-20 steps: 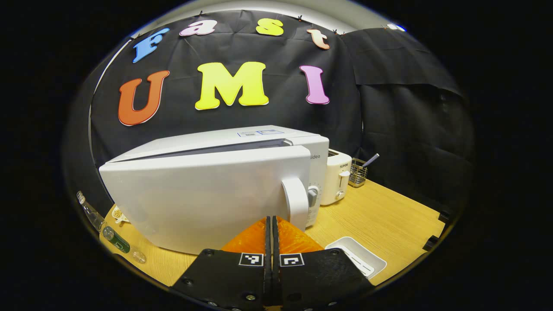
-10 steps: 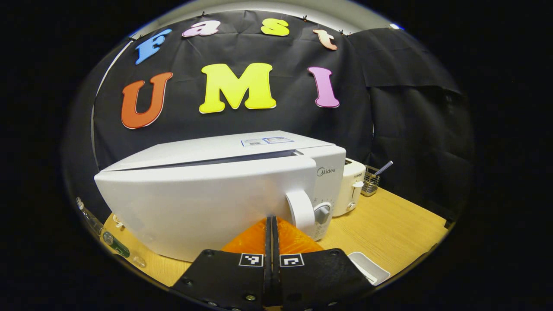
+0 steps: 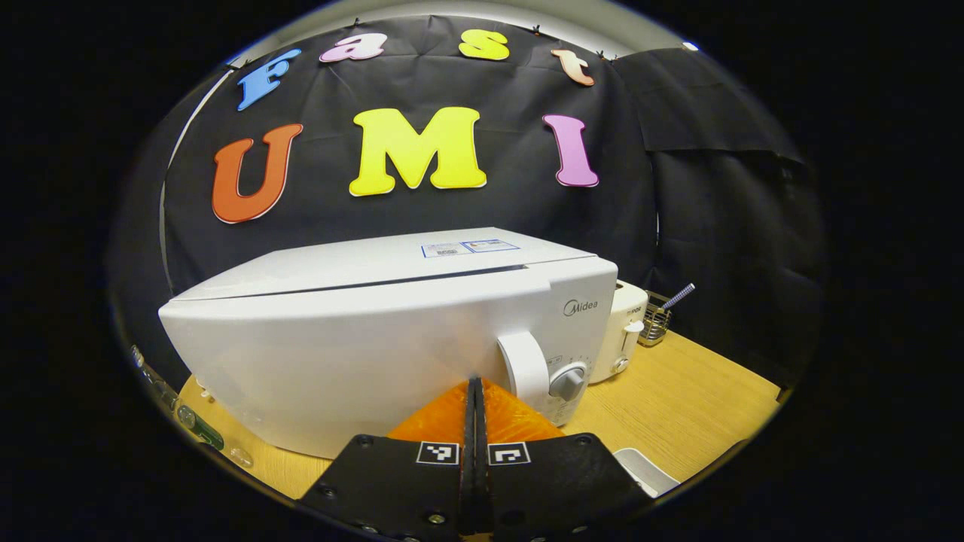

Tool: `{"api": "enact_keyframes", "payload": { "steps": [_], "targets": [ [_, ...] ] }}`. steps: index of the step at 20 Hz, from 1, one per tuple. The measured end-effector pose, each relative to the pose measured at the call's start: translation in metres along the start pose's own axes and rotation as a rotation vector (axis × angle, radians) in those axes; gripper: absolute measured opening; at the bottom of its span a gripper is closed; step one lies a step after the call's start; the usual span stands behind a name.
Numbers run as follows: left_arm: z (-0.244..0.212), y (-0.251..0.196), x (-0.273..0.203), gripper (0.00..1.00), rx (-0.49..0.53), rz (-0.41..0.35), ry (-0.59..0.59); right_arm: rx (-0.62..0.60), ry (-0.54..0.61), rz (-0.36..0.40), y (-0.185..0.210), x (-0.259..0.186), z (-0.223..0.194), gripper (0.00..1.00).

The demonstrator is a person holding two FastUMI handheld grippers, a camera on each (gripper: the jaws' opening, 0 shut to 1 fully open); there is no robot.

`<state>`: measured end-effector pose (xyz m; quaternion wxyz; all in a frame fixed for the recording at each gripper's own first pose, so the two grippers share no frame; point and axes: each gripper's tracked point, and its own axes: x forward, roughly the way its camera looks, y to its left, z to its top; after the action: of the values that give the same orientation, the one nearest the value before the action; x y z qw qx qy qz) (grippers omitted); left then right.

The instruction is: Open the microwave oven with the left hand, put the food in, and close the microwave oven.

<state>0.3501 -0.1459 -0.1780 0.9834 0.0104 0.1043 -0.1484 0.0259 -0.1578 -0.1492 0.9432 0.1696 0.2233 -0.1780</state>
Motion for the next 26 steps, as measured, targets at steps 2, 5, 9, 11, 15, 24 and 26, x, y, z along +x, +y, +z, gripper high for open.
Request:
{"api": "enact_keyframes", "payload": {
  "steps": [2, 5, 9, 11, 15, 24, 26],
  "targets": [
    [-0.003, 0.002, 0.007, 0.0, 0.0, 0.018, 0.028, -0.018, -0.002, 0.002, 0.003, -0.001, 0.002, 1.0],
    [-0.004, 0.002, 0.007, 0.0, -0.025, 0.024, 0.032, -0.034, 0.003, 0.018, 0.009, 0.0, 0.002, 1.0],
    [-0.007, 0.011, -0.004, 0.0, -0.026, 0.057, 0.045, -0.033, 0.001, 0.037, 0.012, 0.0, 0.002, 1.0],
    [-0.015, 0.02, -0.021, 0.0, -0.046, 0.092, 0.063, -0.043, 0.0, 0.039, 0.012, 0.004, 0.001, 1.0],
    [-0.037, 0.023, -0.065, 0.0, -0.113, 0.102, 0.113, -0.027, 0.004, 0.061, 0.019, 0.011, 0.001, 1.0],
    [-0.079, 0.026, -0.125, 0.93, -0.137, 0.121, 0.176, -0.087, 0.055, 0.158, 0.067, 0.031, -0.013, 1.0],
    [-0.07, 0.03, -0.144, 0.93, -0.127, 0.138, 0.159, -0.108, 0.056, 0.179, 0.08, 0.031, -0.014, 0.91]
  ]
}}
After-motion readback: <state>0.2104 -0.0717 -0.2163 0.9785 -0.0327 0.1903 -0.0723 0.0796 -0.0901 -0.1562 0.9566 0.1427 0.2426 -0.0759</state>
